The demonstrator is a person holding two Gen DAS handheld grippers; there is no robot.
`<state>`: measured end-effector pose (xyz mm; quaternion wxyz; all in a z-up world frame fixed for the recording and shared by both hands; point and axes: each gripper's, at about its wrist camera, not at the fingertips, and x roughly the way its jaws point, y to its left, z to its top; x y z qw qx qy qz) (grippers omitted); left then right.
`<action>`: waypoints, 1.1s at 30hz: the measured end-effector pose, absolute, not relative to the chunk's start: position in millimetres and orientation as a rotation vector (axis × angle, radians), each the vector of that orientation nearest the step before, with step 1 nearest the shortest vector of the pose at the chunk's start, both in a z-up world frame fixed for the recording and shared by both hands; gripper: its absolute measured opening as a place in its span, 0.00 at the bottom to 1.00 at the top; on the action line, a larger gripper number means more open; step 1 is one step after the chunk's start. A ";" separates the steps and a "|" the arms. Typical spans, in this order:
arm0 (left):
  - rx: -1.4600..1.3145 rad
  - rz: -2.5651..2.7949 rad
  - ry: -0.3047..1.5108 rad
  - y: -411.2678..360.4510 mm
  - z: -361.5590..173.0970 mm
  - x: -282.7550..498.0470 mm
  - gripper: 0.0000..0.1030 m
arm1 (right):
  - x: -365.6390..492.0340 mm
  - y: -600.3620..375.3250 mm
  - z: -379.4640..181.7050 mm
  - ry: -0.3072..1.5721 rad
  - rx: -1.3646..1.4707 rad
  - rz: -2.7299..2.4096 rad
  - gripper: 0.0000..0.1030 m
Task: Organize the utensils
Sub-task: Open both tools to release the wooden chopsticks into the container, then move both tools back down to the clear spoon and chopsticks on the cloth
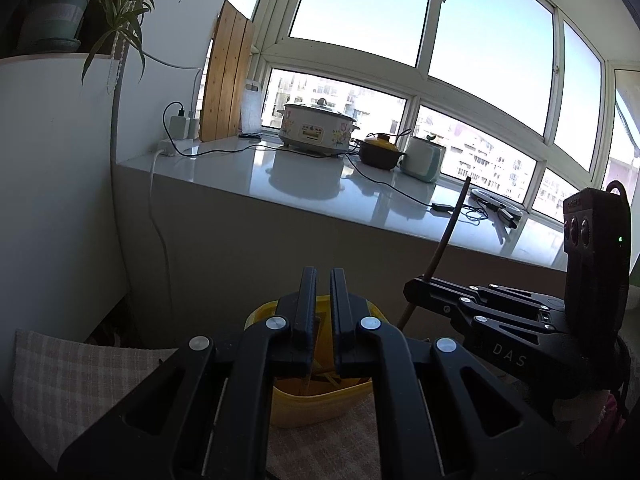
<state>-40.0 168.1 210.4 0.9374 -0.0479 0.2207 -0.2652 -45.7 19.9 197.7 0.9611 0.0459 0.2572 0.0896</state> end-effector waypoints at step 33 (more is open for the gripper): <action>-0.091 -0.407 0.614 278.7 154.1 -113.6 0.27 | -103.4 63.7 192.6 0.505 0.019 0.266 0.38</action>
